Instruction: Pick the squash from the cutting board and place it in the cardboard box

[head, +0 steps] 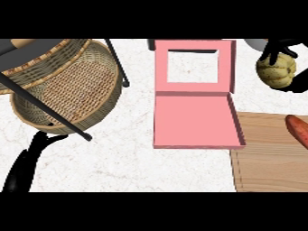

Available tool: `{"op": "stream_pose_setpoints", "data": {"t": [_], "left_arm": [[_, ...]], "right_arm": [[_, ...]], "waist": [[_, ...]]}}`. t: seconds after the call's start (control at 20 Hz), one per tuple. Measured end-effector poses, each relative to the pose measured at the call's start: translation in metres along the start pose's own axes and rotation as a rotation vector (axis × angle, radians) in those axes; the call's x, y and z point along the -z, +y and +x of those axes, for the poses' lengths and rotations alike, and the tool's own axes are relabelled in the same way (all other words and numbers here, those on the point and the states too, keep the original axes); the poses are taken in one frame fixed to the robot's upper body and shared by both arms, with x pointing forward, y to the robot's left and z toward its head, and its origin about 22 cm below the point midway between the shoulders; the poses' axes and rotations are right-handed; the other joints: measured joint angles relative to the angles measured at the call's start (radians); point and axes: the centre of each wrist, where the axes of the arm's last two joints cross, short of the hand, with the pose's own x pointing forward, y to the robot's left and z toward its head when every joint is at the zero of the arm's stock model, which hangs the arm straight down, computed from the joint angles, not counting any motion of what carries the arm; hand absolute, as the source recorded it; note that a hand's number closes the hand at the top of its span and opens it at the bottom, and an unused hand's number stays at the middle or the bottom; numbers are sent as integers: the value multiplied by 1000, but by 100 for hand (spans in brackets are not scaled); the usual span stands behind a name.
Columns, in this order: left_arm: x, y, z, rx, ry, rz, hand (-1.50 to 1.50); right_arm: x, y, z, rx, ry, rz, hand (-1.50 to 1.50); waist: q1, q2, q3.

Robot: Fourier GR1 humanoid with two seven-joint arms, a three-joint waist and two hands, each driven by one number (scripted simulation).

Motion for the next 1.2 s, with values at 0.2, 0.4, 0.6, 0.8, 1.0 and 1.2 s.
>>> {"op": "stream_pose_setpoints", "data": {"t": [0.2, 0.4, 0.6, 0.8, 1.0, 1.2], "left_arm": [[-2, 2, -2, -4, 13, 4, 0], [-4, 3, -4, -4, 21, 10, 0], [-6, 6, -5, -7, 30, 3, 0], [-7, 6, -6, -5, 29, 12, 0], [-8, 5, -6, -4, 40, 29, 0], [-10, 7, -7, -5, 47, 32, 0]], "right_arm": [[26, -7, 10, 39, -42, 6, 150], [55, -3, 20, 71, -69, 39, 150], [88, 16, 30, 97, -87, 97, 150], [119, 39, 43, 115, -99, 171, 150], [143, 70, 54, 128, -103, 254, 150], [157, 103, 64, 120, -88, 327, 150]], "waist": [[-10, -5, -1], [-20, -10, -1], [-25, -11, -1], [-30, -13, -2], [-37, -15, -1], [-41, -15, -2]]}}
